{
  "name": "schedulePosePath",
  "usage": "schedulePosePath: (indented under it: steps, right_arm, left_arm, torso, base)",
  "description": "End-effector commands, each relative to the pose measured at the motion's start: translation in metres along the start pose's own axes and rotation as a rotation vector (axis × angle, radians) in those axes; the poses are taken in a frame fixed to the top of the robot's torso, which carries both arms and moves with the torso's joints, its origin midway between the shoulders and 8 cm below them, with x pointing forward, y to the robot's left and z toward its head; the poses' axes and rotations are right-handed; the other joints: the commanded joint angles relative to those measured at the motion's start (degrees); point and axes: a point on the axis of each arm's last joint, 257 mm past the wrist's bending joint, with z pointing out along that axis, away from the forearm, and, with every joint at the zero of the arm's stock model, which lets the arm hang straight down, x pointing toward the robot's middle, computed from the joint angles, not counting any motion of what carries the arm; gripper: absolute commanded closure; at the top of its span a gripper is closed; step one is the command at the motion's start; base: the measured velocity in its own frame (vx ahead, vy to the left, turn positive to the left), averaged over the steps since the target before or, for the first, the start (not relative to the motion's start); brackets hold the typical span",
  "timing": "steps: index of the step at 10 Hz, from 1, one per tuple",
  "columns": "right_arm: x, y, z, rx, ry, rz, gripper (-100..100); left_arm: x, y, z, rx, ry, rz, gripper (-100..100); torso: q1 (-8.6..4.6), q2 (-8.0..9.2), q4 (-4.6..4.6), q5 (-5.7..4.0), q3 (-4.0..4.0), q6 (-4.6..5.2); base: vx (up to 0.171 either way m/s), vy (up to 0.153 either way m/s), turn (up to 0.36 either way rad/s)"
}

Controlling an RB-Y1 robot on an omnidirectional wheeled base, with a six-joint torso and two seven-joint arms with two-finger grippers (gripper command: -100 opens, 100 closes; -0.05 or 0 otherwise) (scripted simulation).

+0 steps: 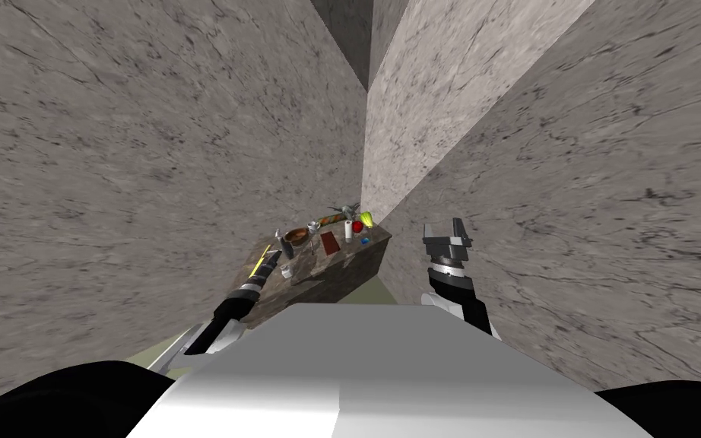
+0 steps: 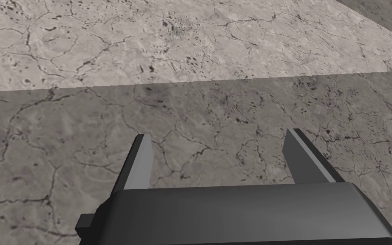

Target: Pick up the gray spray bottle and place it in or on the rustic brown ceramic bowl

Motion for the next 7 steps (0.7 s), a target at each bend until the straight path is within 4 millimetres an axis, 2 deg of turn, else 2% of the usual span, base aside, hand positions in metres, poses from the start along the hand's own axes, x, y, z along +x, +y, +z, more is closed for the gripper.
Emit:
schedulePosePath:
  steps: [1,6,7]
  right_arm:
    - [0.0,0.0,0.0,0.0,0.0,0.0,0]
    - [0.0,0.0,0.0,0.0,0.0,0.0,0]
    - [0.0,0.0,0.0,0.0,0.0,0.0,0]
  left_arm:
    - [-0.01,0.026,-0.005,-0.073,0.025,0.068,-100]
    - [-0.049,0.11,-0.026,-0.303,0.087,0.275,-100]
    - [-0.05,0.109,-0.025,-0.3,0.089,0.281,-100]
  torso:
    - [0.0,0.0,0.0,0.0,0.0,0.0]
    - [0.04,-0.09,-0.02,0.0,-0.05,0.0]
    - [0.03,-0.08,-0.02,0.0,-0.05,-0.02]
  base:
    - [0.035,-0.105,-0.101]
    - [0.065,-0.107,-0.119]
    - [0.039,-0.067,-0.018]
